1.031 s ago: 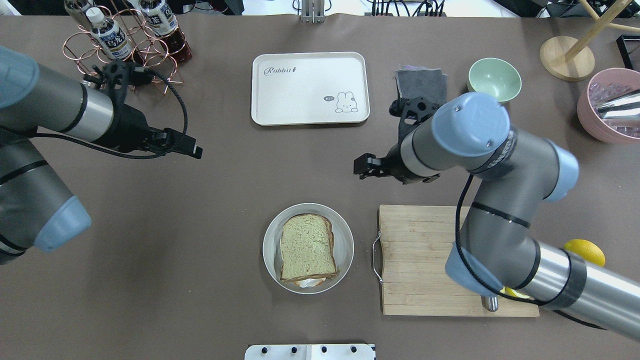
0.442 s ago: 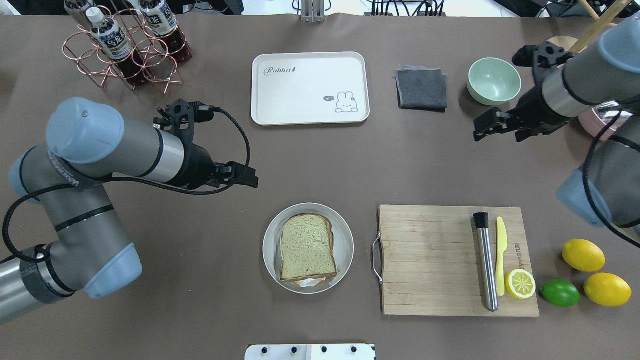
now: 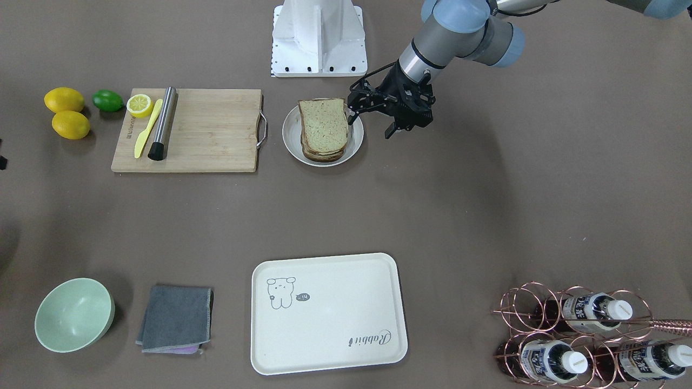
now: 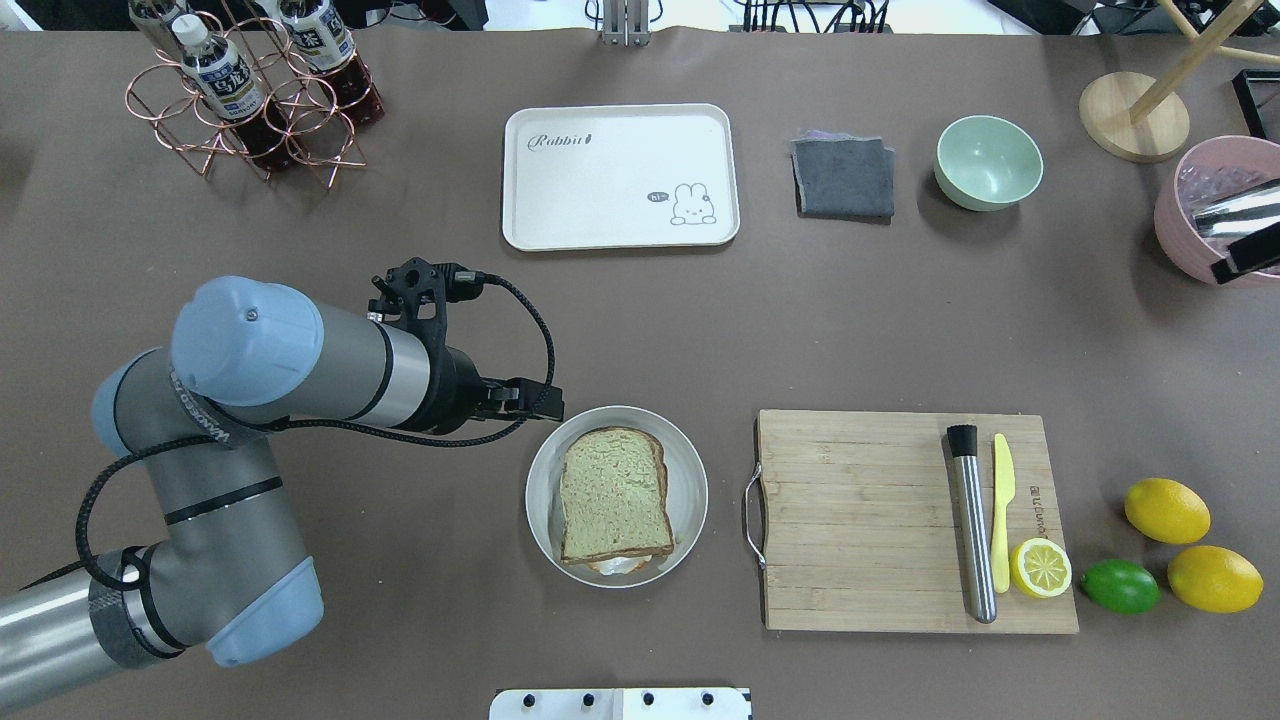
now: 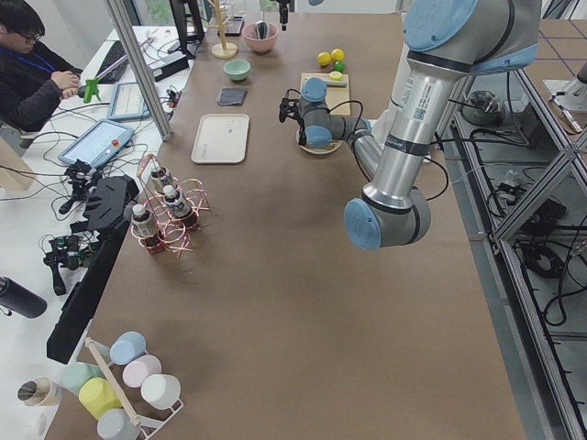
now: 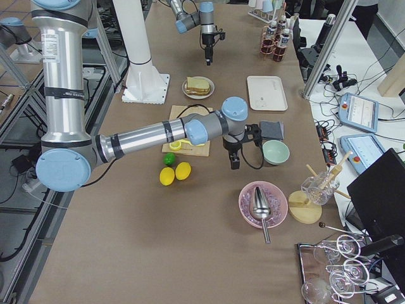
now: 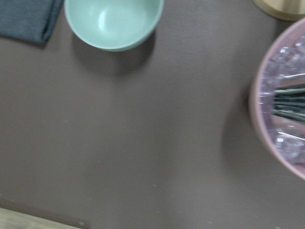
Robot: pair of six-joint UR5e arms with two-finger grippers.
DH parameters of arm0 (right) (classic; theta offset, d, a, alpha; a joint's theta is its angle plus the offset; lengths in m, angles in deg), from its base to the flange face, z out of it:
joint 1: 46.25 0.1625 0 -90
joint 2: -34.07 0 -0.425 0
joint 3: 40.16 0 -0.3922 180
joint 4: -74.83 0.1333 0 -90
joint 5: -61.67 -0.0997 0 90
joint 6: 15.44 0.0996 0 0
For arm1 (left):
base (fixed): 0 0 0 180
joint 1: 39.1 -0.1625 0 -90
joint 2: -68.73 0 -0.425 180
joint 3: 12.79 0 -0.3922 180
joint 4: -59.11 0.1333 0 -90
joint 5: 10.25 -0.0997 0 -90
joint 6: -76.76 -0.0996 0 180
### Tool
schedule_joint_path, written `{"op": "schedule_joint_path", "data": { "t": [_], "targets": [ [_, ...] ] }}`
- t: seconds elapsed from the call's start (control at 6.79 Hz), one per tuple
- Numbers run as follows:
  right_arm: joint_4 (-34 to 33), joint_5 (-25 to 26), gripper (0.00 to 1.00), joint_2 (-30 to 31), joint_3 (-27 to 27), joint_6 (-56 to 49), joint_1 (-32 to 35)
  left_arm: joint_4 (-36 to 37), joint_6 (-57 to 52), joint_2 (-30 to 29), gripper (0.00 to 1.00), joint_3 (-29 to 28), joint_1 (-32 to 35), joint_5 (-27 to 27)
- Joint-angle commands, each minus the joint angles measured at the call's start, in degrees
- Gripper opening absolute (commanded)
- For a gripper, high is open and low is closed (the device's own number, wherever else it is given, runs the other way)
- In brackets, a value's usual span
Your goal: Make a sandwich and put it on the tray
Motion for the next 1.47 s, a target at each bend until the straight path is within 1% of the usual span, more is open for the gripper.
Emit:
{"op": "schedule_joint_path", "data": {
  "t": [0.0, 0.15, 0.29, 0.59, 0.74, 0.88, 1.03, 1.33],
  "targets": [
    [-17.79, 1.81, 1.0, -2.53, 2.25, -24.1, 11.13, -0.14, -0.37, 0.12, 0.99, -0.96, -1.92, -2.25],
    [-22.42, 7.92, 1.0, -2.82, 2.26, -27.23, 11.61, -0.32, -0.38, 0.56, 0.99, -0.88, -2.01, -2.08],
    [-22.3, 8.94, 1.0, -2.22, 2.34, -27.26, 11.79, -0.41, -0.29, 1.09, 0.99, -1.57, -2.19, -2.34],
    [-21.95, 8.86, 1.0, -0.81, 2.52, -27.35, 11.79, -0.58, -0.2, 1.27, 0.97, -3.07, -3.51, -2.61],
    [-21.94, 8.86, 1.0, -0.89, 2.61, -27.27, 11.79, -1.37, -0.12, 1.1, 0.92, -4.99, -4.12, -3.13],
    [-21.94, 8.86, 1.0, -0.81, 2.61, -27.26, 11.79, -4.51, -0.38, 1.09, 0.76, -7.27, -5.17, -4.7],
    [-21.94, 8.86, 1.0, -0.89, 2.61, -27.26, 11.79, -6.36, -0.29, 1.09, 0.63, -8.34, -5.26, -4.71],
    [-21.94, 8.86, 1.0, -0.98, 2.61, -27.18, 11.79, -6.47, -0.38, 0.83, 0.44, -8.35, -5.53, -4.71]
  ]
}}
